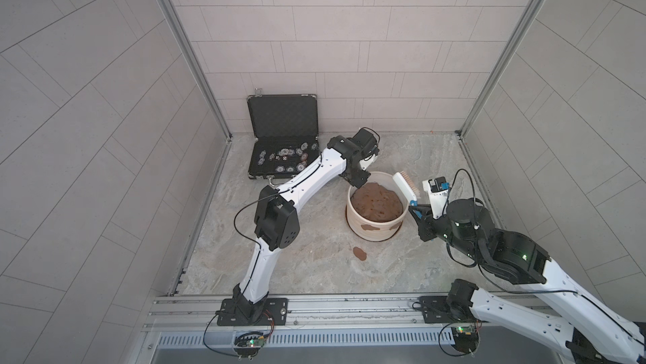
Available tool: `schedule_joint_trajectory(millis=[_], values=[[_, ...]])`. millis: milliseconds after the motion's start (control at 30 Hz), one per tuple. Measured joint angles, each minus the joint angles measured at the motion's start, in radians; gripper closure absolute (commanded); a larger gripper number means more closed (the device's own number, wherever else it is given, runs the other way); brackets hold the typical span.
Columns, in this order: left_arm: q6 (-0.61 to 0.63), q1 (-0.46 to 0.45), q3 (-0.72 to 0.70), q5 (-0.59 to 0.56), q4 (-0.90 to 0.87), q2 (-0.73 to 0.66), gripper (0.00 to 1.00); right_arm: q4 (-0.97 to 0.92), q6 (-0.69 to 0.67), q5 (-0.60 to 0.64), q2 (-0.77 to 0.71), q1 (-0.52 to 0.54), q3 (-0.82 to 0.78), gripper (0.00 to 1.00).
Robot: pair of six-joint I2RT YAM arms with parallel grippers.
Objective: Scrub the dried mud off the ceramic pot
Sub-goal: Rotate the pot on the tray.
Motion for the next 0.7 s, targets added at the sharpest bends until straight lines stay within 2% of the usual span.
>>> schedule_joint_trajectory(millis=[167, 400, 467, 533, 567, 600, 633, 700], values=[[0.216, 0.011, 0.076, 0.082, 0.009, 0.054, 0.96, -0.001, -0.04, -0.126, -0.002, -0.023, -0.006, 1.0], [0.436, 0.029, 0.304, 0.196, -0.098, 0.187, 0.88, 0.016, -0.092, -0.374, -0.005, -0.023, -0.103, 1.0], [0.476, 0.031, 0.317, 0.217, -0.104, 0.194, 0.81, 0.035, -0.108, -0.461, 0.01, -0.02, -0.146, 1.0], [0.516, 0.035, 0.327, 0.237, -0.111, 0.2, 0.65, 0.048, -0.127, -0.53, 0.039, -0.002, -0.169, 1.0], [0.526, 0.037, 0.333, 0.246, -0.114, 0.202, 0.44, 0.055, -0.138, -0.552, 0.058, 0.014, -0.171, 1.0], [0.526, 0.044, 0.334, 0.255, -0.115, 0.202, 0.19, 0.061, -0.147, -0.56, 0.079, 0.029, -0.171, 1.0], [0.521, 0.051, 0.336, 0.266, -0.116, 0.202, 0.03, 0.068, -0.157, -0.562, 0.097, 0.046, -0.171, 1.0], [0.5, 0.061, 0.34, 0.289, -0.116, 0.2, 0.0, 0.072, -0.17, -0.544, 0.117, 0.066, -0.167, 1.0]])
